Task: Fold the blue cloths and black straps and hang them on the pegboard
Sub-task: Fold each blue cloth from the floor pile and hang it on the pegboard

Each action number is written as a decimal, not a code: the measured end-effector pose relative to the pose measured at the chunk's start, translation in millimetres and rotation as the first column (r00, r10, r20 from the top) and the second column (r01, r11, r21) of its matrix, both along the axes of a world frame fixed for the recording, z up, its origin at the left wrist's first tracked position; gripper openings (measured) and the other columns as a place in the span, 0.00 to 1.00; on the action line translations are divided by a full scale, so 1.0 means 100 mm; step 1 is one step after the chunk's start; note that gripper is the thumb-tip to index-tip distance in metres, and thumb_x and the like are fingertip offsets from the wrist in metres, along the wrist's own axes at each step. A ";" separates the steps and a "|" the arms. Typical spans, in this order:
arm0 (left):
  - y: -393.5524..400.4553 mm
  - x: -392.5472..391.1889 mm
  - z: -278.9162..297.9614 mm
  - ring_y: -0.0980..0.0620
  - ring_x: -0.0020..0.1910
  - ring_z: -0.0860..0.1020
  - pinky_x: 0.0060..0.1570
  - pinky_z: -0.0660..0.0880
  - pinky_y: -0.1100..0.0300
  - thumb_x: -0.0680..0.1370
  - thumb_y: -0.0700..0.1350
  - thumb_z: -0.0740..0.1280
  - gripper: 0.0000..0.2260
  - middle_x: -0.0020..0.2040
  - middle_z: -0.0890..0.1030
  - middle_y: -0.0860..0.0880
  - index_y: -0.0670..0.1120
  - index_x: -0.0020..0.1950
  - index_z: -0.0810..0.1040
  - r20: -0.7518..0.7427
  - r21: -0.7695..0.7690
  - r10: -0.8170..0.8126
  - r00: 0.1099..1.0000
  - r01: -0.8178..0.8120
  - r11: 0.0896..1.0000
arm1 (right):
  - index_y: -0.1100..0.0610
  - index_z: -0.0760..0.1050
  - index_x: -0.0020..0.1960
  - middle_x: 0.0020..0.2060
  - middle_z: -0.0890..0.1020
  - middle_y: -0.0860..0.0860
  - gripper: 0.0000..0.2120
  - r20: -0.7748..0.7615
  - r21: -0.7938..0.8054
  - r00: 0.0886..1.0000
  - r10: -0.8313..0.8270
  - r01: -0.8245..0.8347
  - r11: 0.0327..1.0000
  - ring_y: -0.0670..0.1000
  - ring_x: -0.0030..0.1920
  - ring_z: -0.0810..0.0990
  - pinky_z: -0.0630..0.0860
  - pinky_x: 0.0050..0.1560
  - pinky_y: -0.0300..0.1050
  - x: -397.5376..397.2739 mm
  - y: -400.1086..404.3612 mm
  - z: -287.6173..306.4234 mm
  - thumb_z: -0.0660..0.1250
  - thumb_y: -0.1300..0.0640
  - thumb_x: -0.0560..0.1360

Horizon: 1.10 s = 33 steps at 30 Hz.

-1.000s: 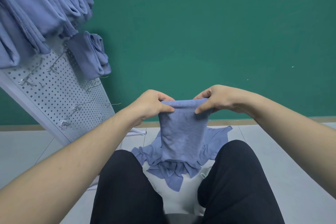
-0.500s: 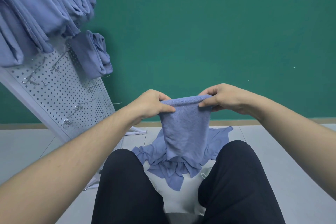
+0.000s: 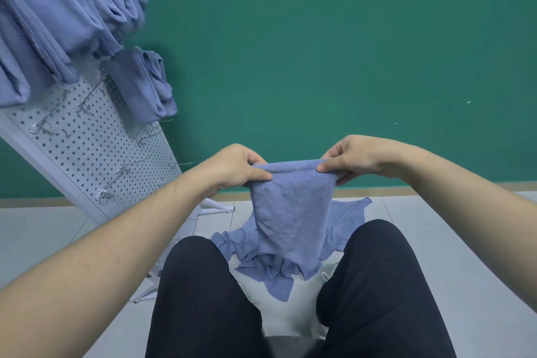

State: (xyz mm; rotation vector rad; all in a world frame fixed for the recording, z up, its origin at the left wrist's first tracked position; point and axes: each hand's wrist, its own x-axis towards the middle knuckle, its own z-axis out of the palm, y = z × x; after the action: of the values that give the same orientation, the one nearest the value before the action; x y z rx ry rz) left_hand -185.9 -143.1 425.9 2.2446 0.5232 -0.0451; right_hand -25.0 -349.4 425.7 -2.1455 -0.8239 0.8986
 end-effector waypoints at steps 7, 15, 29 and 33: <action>0.03 -0.01 -0.07 0.54 0.43 0.72 0.46 0.68 0.60 0.80 0.51 0.68 0.10 0.41 0.77 0.54 0.46 0.44 0.79 0.063 -0.080 0.019 0.998 -0.014 0.997 | 0.52 0.81 0.48 0.48 0.83 0.41 0.15 0.015 0.173 0.997 -0.076 0.073 0.982 0.44 0.56 0.79 0.74 0.67 0.52 -0.06 0.00 -0.13 0.63 0.42 0.80; -0.30 0.07 -0.25 0.57 0.39 0.73 0.41 0.69 0.62 0.82 0.54 0.65 0.10 0.42 0.77 0.55 0.49 0.46 0.75 0.351 -0.266 0.275 0.895 -0.186 0.946 | 0.56 0.64 0.40 0.38 0.69 0.49 0.23 0.096 0.531 0.889 -0.447 0.334 0.779 0.50 0.39 0.69 0.68 0.44 0.47 -0.33 0.24 -0.38 0.52 0.38 0.83; -0.55 0.02 -0.46 0.58 0.39 0.78 0.44 0.77 0.62 0.72 0.45 0.78 0.12 0.41 0.81 0.52 0.46 0.47 0.77 0.471 -0.431 0.430 0.770 -0.224 0.874 | 0.52 0.67 0.40 0.33 0.75 0.44 0.16 0.036 0.616 0.882 -0.469 0.350 0.706 0.39 0.31 0.72 0.70 0.35 0.33 -0.49 0.37 -0.53 0.75 0.58 0.73; -0.60 0.09 -0.51 0.58 0.35 0.73 0.40 0.73 0.61 0.74 0.39 0.73 0.09 0.38 0.77 0.53 0.45 0.44 0.73 0.511 -0.414 0.489 0.706 -0.296 0.861 | 0.51 0.65 0.40 0.31 0.74 0.39 0.15 0.061 0.665 0.865 -0.499 0.337 0.667 0.39 0.31 0.70 0.67 0.33 0.33 -0.61 0.47 -0.55 0.71 0.58 0.75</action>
State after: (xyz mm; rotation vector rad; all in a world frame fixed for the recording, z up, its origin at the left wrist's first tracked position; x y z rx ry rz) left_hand -177.1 -202.7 374.5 1.6621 0.5840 0.7529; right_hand -85.7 -302.7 371.0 -1.7155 -0.5776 0.0701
